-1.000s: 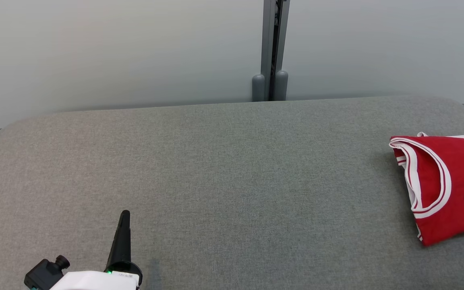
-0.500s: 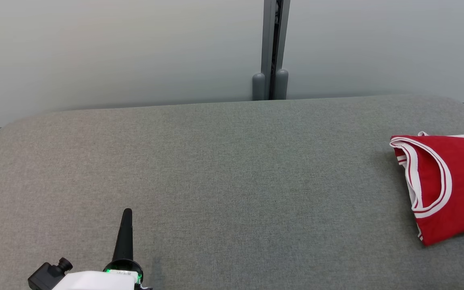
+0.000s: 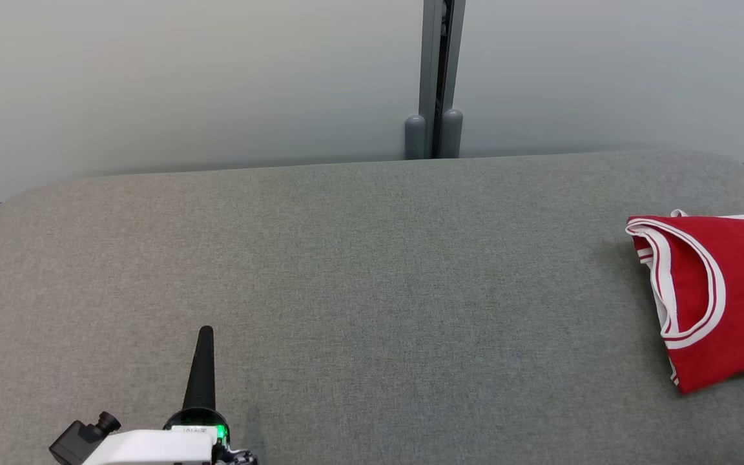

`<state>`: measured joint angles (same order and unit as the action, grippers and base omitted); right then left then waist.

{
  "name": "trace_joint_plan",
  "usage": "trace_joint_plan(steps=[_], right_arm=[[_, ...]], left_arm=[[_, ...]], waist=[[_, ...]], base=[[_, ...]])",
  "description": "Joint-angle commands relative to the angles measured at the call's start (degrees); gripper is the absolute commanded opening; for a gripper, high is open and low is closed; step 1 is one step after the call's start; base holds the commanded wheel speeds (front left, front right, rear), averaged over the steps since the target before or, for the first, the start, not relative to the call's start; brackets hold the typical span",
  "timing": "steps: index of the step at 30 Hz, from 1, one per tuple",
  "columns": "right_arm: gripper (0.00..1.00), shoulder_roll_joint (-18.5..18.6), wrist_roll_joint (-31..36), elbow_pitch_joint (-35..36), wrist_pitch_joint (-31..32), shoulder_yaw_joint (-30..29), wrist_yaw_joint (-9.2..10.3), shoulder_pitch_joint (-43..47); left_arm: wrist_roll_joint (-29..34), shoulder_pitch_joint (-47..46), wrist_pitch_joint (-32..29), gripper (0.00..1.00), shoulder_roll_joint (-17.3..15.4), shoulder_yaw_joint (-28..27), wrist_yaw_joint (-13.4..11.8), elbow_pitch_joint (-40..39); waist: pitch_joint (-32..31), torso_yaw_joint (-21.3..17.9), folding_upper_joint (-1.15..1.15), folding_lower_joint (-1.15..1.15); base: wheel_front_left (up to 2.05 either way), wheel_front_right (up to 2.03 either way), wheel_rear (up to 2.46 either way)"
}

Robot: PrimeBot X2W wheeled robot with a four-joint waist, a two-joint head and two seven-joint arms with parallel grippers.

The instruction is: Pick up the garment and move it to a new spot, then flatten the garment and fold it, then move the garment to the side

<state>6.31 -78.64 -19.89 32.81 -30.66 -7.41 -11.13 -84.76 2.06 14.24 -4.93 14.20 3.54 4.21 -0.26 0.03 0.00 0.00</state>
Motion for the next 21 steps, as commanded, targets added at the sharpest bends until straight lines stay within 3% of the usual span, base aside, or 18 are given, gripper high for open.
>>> trace_joint_plan(steps=[1,21], right_arm=[[0.00,0.7,-1.3,-0.4,0.6,-0.5,-0.13,-0.8],[0.00,1.2,-9.0,-3.1,3.8,-3.5,-0.14,-2.7]], left_arm=[[-0.9,-0.8,0.3,0.00,-0.1,-0.3,0.5,-0.1],[-7.2,-1.5,0.7,0.00,1.8,-0.7,2.6,0.1]], waist=[[0.0,0.0,0.00,0.00],[0.3,0.0,0.00,0.00]], base=[[0.00,0.00,0.00],[0.00,0.00,0.00]])
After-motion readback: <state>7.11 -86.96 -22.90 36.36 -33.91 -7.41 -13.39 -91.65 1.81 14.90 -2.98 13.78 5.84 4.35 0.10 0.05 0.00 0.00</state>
